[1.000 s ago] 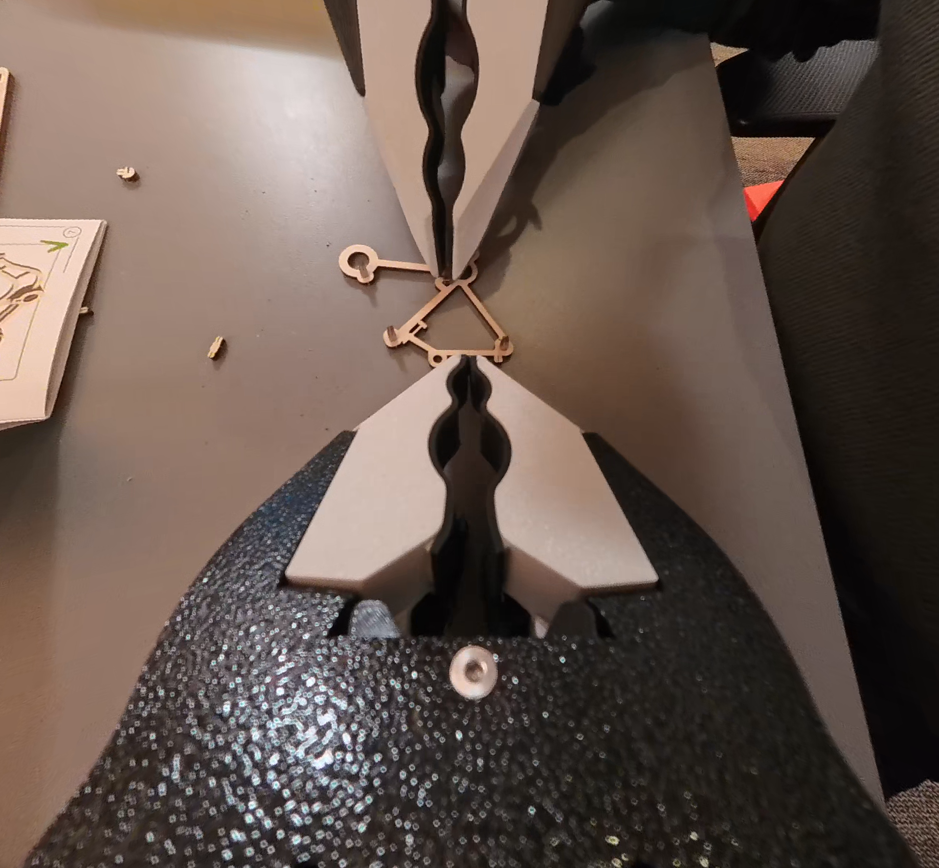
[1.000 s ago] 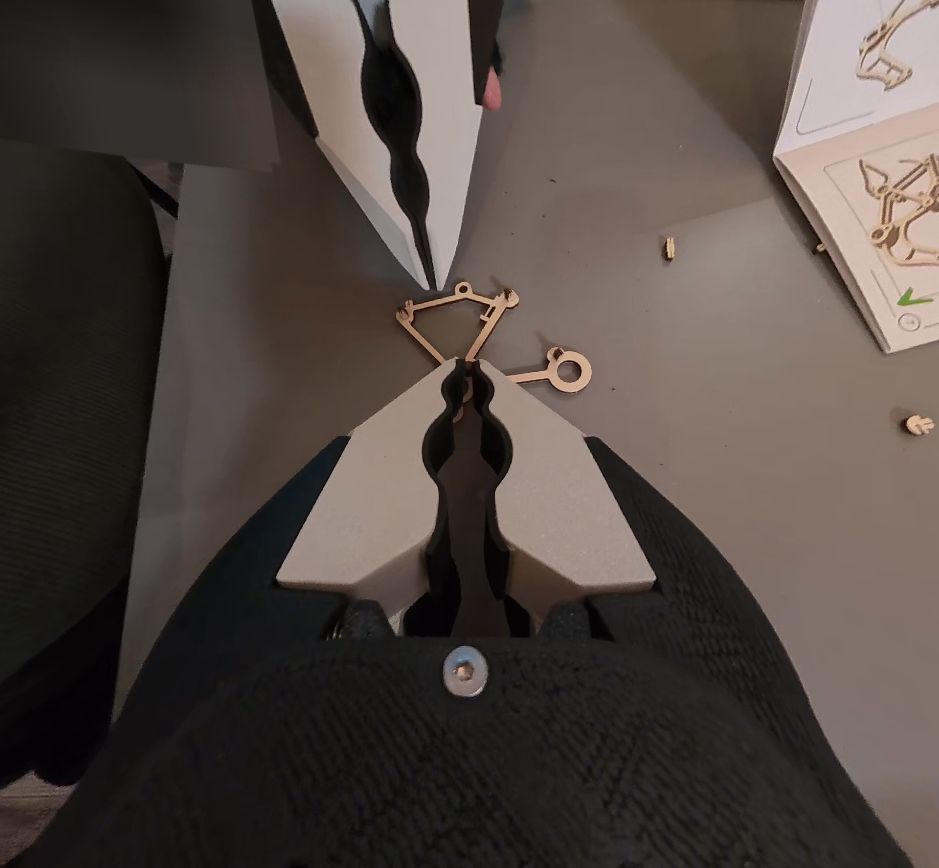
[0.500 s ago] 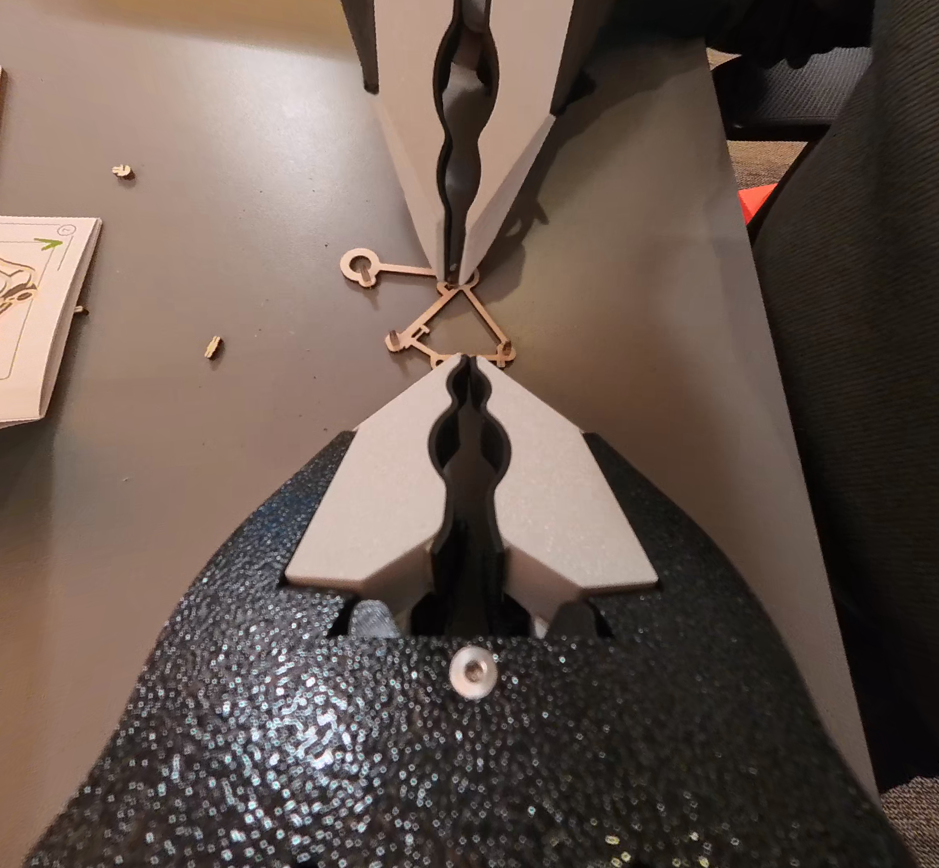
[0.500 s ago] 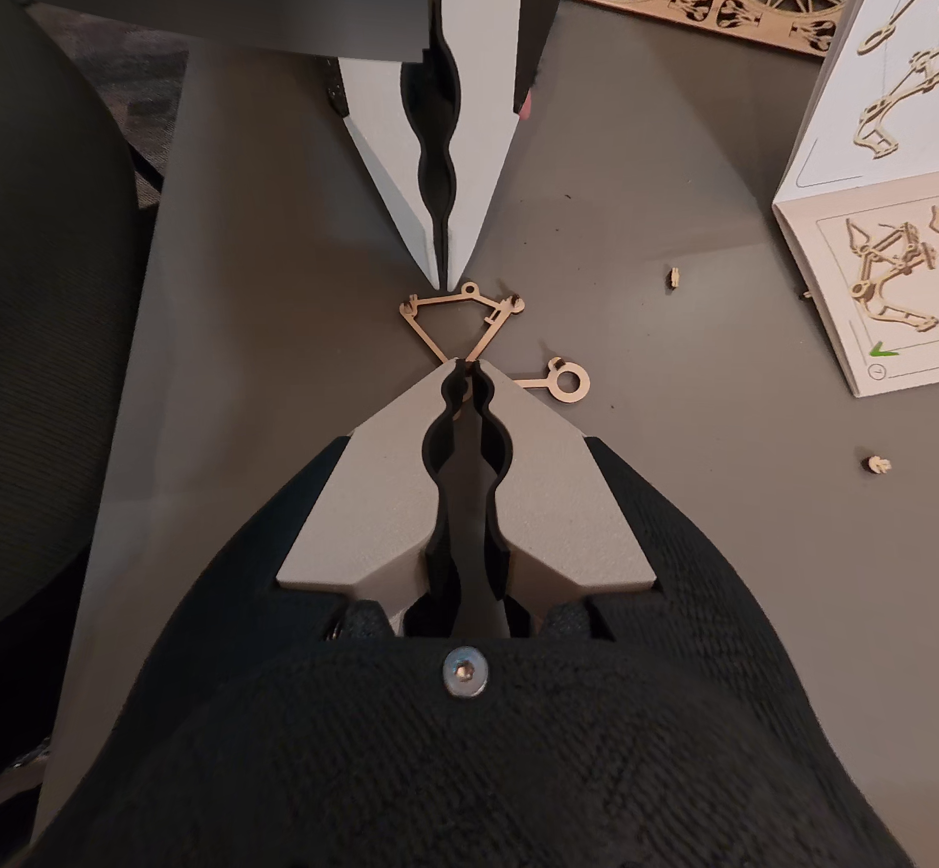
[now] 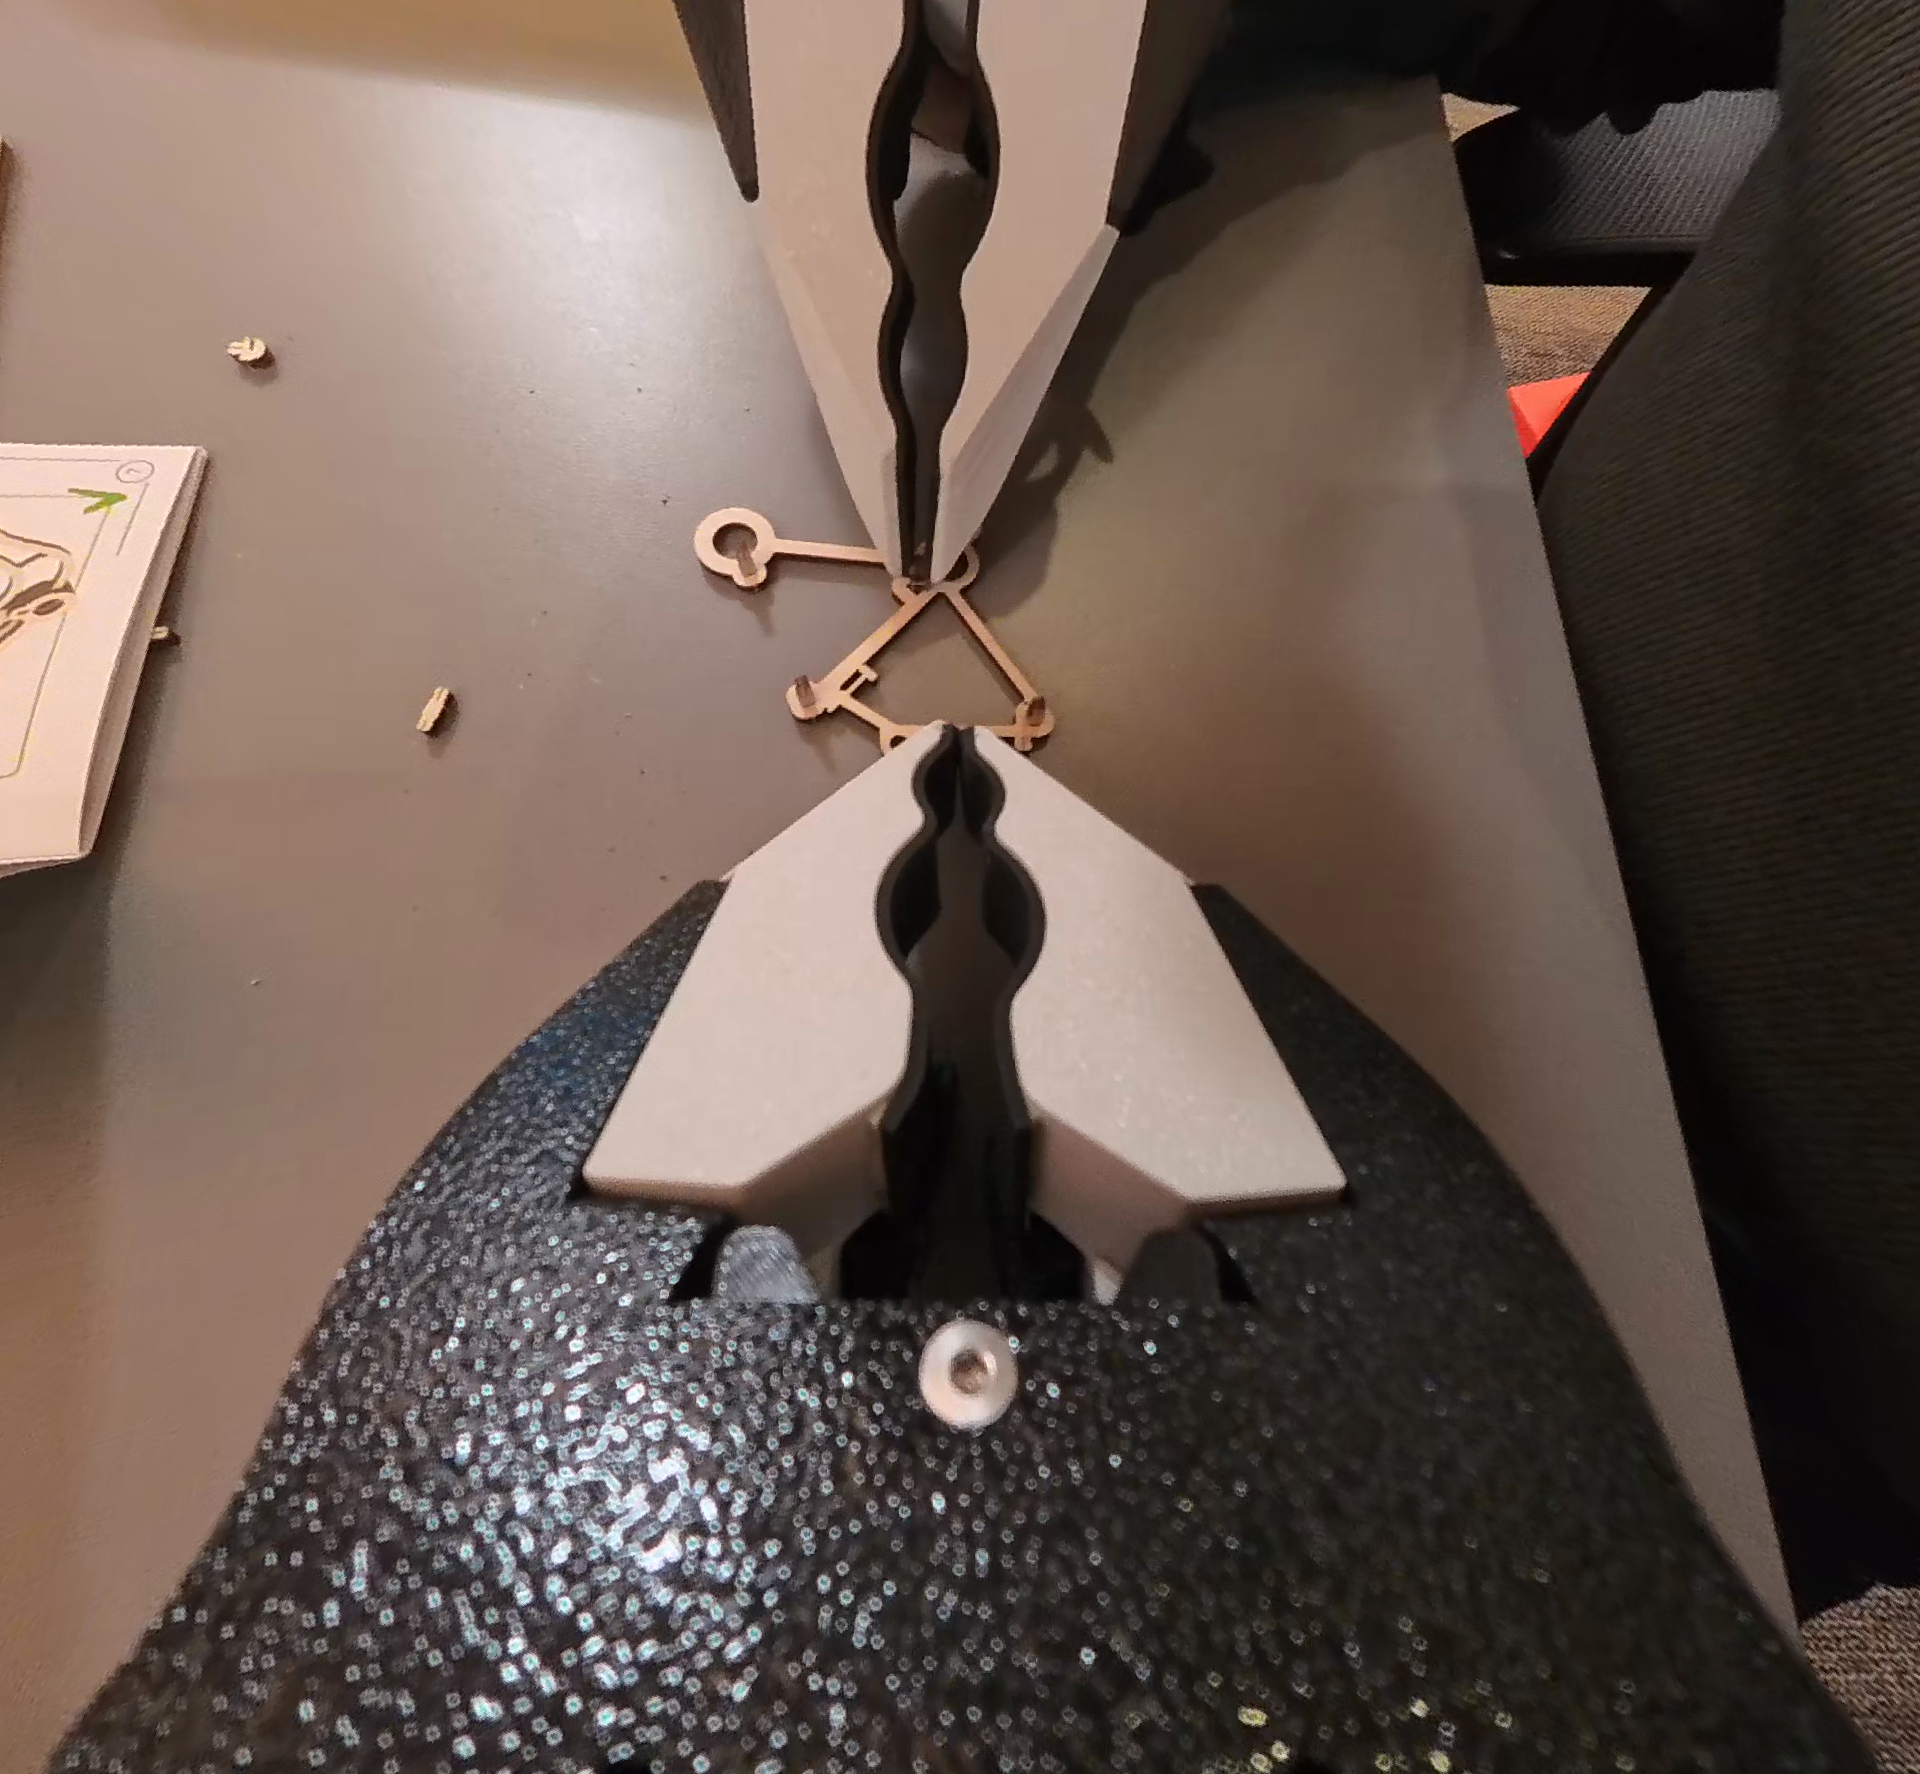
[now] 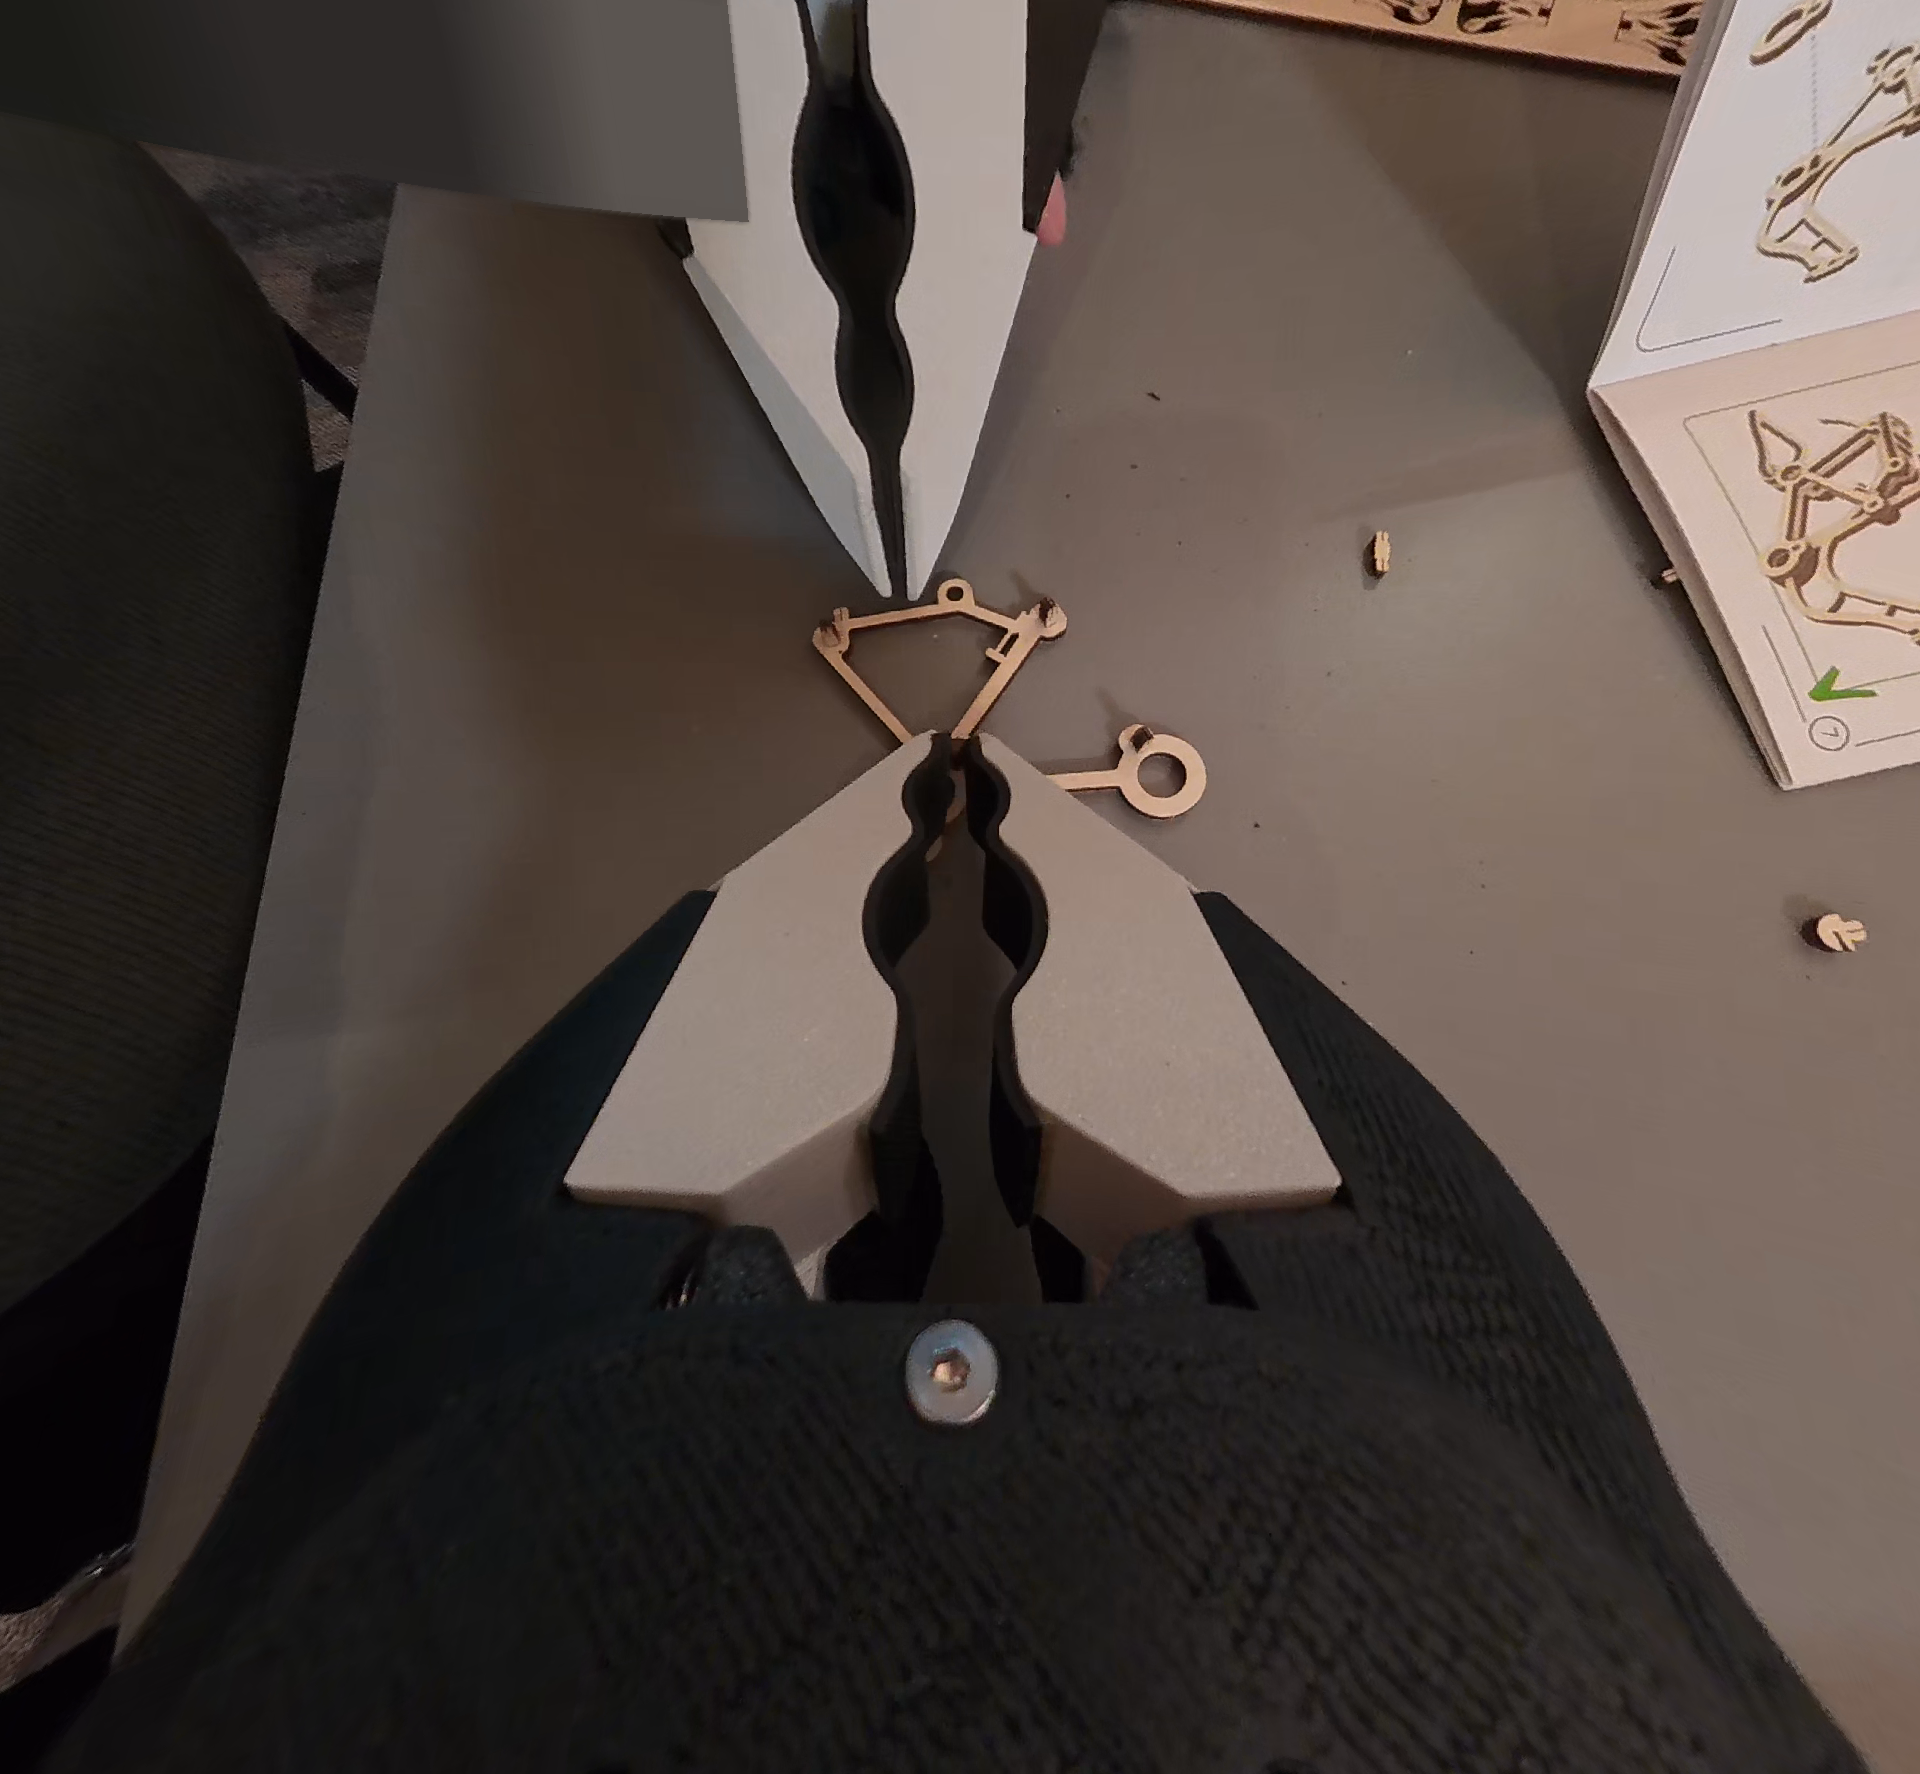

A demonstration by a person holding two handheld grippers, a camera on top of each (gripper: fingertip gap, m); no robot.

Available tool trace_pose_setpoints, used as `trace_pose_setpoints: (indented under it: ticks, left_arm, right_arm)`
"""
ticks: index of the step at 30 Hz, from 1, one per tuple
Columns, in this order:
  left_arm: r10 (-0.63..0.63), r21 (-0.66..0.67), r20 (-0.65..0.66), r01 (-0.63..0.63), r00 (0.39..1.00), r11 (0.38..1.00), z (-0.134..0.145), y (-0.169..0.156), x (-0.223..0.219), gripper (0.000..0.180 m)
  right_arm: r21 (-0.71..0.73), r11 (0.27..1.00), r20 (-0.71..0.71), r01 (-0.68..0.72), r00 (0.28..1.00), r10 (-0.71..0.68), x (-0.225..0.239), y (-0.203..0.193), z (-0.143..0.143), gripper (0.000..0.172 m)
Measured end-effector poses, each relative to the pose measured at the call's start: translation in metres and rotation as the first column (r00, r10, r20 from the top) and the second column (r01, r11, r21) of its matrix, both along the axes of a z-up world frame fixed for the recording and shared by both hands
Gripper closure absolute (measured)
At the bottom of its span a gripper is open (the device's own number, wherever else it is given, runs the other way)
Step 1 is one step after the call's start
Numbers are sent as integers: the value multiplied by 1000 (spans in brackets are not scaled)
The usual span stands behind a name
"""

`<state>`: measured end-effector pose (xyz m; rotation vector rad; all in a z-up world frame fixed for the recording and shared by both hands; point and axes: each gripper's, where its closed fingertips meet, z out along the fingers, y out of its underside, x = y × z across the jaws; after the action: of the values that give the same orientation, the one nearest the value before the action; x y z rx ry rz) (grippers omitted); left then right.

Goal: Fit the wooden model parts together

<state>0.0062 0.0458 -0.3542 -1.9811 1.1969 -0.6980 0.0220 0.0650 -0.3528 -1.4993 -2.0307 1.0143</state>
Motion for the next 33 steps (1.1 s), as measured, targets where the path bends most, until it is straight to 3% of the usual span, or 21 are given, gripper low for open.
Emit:
trace_pose_setpoints:
  ticks: [18,28,33]
  left_arm:
    - [-6,3,-2,6,1000,1000,0,-1,1,180]
    - [-6,3,-2,6,1000,1000,0,-1,1,180]
    - [-7,4,-3,7,1000,1000,0,-1,1,180]
  right_arm:
    - [7,998,11,55,998,-55,0,10,0,171]
    - [-221,967,20,125,992,-124,-1,11,6,171]
    - [-244,956,48,165,986,-159,-1,16,2,171]
